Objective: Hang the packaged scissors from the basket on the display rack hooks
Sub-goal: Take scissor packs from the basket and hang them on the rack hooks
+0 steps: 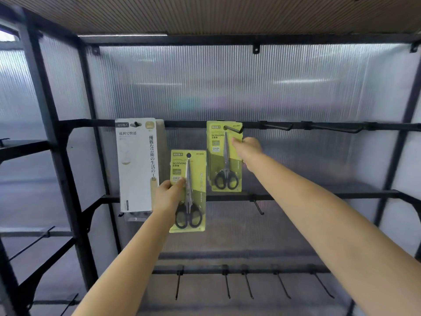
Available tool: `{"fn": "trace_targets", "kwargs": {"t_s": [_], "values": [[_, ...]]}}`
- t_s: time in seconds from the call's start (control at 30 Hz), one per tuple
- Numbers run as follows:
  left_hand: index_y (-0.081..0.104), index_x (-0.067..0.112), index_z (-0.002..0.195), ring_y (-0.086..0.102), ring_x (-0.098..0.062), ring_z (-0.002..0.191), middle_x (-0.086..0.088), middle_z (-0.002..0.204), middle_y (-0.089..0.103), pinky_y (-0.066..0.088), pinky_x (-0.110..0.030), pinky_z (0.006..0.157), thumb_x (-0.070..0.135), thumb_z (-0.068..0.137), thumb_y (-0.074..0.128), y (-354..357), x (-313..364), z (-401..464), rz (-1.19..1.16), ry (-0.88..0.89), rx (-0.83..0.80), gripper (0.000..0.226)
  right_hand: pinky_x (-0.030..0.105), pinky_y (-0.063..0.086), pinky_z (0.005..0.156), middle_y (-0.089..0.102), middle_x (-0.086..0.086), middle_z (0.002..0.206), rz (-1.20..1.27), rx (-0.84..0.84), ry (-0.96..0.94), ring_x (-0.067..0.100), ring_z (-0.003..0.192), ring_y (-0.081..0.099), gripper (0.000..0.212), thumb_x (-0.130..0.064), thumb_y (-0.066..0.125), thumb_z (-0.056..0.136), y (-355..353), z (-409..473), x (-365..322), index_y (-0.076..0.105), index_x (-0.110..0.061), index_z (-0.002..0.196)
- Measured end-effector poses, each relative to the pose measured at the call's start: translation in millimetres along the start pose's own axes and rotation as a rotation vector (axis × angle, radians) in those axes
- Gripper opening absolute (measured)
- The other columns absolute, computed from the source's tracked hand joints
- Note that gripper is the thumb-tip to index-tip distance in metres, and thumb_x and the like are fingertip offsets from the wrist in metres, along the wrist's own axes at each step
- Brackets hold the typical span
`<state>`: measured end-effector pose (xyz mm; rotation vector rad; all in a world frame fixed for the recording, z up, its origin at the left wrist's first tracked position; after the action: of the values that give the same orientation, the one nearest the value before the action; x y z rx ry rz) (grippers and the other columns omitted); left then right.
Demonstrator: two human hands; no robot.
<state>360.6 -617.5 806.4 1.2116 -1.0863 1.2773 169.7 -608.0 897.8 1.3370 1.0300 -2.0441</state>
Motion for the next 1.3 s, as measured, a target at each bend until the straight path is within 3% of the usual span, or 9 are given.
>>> {"fn": "trace_targets", "kwargs": {"t_s": [0.13,0.2,0.27,0.43,0.67,0.83,1.03,1.17,1.3], "values": [[0.058,0.015,0.085,0.054,-0.02,0.075,-0.004,0.083,0.059,0.048,-0.034,0.073,0.026,0.092,0.057,12.2,-1.6,-9.3,-0.028,0.02,-0.075,0.013,0.03,0.039,0.064,0.041,0.01,0.065,-0.064,-0.017,-0.071,0.02,0.068,0.043,0.038,-0.031,0.051,0.095,-11.1,-6.0,5.1,0.047,-0.009,0.065],[0.059,0.015,0.085,0.056,-0.021,0.078,-0.005,0.084,0.062,0.049,-0.038,0.078,0.024,0.092,0.058,20.5,-4.0,-16.1,-0.046,0.026,-0.112,0.011,0.038,0.05,0.08,0.055,0.022,0.081,-0.078,-0.041,-0.145,0.024,0.077,0.051,0.034,-0.032,0.052,0.095,-19.9,-14.4,10.2,0.06,0.0,0.084],[0.059,0.014,0.087,0.057,-0.019,0.077,-0.003,0.083,0.062,0.048,-0.036,0.076,0.023,0.092,0.058,29.4,-7.1,-24.8,-0.038,0.044,-0.144,0.01,0.044,0.049,0.092,0.062,0.012,0.106,-0.086,-0.113,-0.172,0.024,0.096,0.06,0.034,-0.037,0.052,0.094,-30.2,-27.7,15.7,0.058,-0.006,0.108],[0.058,0.012,0.084,0.057,-0.024,0.081,-0.011,0.088,0.061,0.051,-0.045,0.083,0.024,0.091,0.059,48.7,-12.9,-46.9,0.003,0.063,-0.228,0.014,0.039,0.05,0.092,0.061,0.003,0.116,-0.312,-0.241,-0.321,0.018,0.104,0.057,0.032,-0.035,0.053,0.094,-50.2,-56.5,29.1,0.056,-0.013,0.117],[0.055,0.008,0.088,0.048,-0.019,0.072,-0.009,0.082,0.054,0.043,-0.029,0.064,0.027,0.092,0.058,51.8,-19.8,-73.0,-0.014,0.058,-0.286,0.019,0.035,0.052,0.081,0.061,0.003,0.096,-0.45,-0.223,-0.421,0.017,0.087,0.061,0.01,-0.02,0.053,0.094,-62.9,-80.7,28.3,0.056,-0.013,0.101],[0.059,0.012,0.085,0.055,-0.016,0.074,-0.001,0.079,0.061,0.046,-0.027,0.067,0.028,0.089,0.062,36.6,-23.6,-79.0,-0.027,0.064,-0.397,0.017,0.013,0.035,0.062,0.051,-0.012,0.081,-0.516,-0.223,-0.579,0.005,0.074,0.049,0.008,-0.02,0.054,0.094,-73.1,-91.9,9.0,0.057,-0.014,0.098],[0.062,0.012,0.076,0.054,-0.014,0.071,-0.002,0.07,0.059,0.05,-0.031,0.078,0.018,0.087,0.065,26.8,-23.4,-79.5,-0.055,0.102,-0.44,0.013,0.023,0.039,0.075,0.058,0.001,0.097,-0.49,-0.131,-0.703,0.013,0.089,0.051,0.015,-0.019,0.054,0.094,-88.3,-95.2,-24.5,0.06,-0.009,0.104],[0.062,0.011,0.078,0.059,-0.015,0.075,-0.005,0.077,0.063,0.053,-0.034,0.083,0.017,0.09,0.061,29.5,-13.1,-80.0,-0.071,0.16,-0.44,0.013,0.015,0.037,0.067,0.055,-0.001,0.096,-0.452,-0.057,-0.689,0.011,0.087,0.05,0.013,-0.019,0.054,0.094,-93.5,-87.9,-33.8,0.059,-0.012,0.103],[0.061,0.012,0.079,0.057,-0.018,0.076,-0.009,0.082,0.062,0.053,-0.032,0.078,0.018,0.09,0.061,32.6,-7.7,-78.6,-0.073,0.177,-0.433,0.013,0.023,0.042,0.075,0.053,-0.005,0.087,-0.427,-0.006,-0.64,0.011,0.086,0.05,0.015,-0.018,0.055,0.094,-93.5,-80.3,-36.3,0.06,-0.01,0.105]]}}
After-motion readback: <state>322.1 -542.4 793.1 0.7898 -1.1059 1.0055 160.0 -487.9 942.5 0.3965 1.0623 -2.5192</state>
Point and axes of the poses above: each hand's wrist, its own z-axis towards the middle knuckle, its own y-axis out of the palm, x = y × z, the point moved 1 cm from there along z, towards the middle knuckle
